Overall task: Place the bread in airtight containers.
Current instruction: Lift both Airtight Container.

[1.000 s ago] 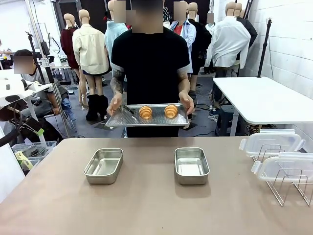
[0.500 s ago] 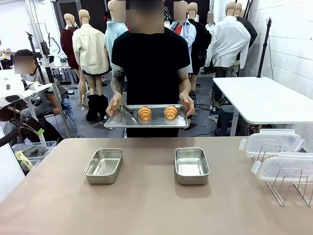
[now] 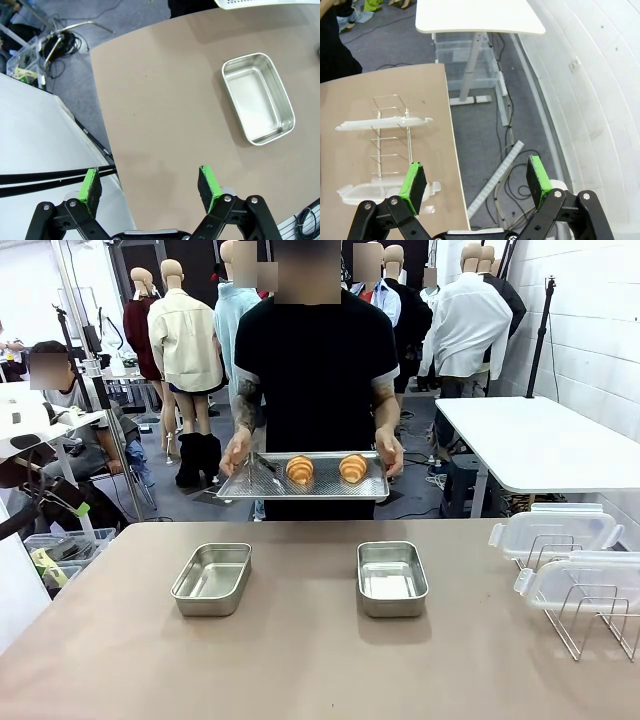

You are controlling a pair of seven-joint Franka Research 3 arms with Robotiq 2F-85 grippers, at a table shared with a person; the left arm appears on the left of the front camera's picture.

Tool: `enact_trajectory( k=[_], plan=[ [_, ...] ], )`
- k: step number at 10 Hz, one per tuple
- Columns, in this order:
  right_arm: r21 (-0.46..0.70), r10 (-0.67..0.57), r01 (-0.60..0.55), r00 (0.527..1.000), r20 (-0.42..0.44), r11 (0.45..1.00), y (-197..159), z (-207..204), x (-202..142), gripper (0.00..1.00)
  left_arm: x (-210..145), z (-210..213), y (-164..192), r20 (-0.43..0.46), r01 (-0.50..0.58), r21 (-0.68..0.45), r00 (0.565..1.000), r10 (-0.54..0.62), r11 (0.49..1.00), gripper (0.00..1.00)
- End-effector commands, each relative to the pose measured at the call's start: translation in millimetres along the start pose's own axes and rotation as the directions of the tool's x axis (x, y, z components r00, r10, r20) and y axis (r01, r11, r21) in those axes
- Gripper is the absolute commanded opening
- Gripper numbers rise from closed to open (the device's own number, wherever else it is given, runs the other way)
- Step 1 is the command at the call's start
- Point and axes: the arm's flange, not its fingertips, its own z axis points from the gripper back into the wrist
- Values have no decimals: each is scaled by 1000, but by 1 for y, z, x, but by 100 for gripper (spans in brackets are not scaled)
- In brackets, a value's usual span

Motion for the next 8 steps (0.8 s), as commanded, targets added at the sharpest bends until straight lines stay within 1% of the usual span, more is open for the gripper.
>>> enact_trajectory(
  k=[1,4,5,6,7,8],
  plan=[
    [-5,4,-4,1000,-10,1000,1,-1,-1,100,1,2,2,4,3,-4,1000,-3,1000,100],
    [0,0,0,1000,0,1000,0,0,0,100,0,0,0,0,0,0,1000,0,1000,100],
    [26,88,-89,996,25,996,28,15,26,100,9,3,-24,6,1,-4,1000,-1,1000,100],
    [84,182,-186,982,53,979,65,27,55,100,22,6,-45,39,25,-44,999,-23,999,100],
    [110,267,-271,962,55,956,105,33,81,100,31,5,-65,49,26,-35,999,-25,999,100],
    [245,331,-328,943,30,912,146,33,98,100,35,-1,-85,45,48,-43,998,-46,998,100]
  ],
)
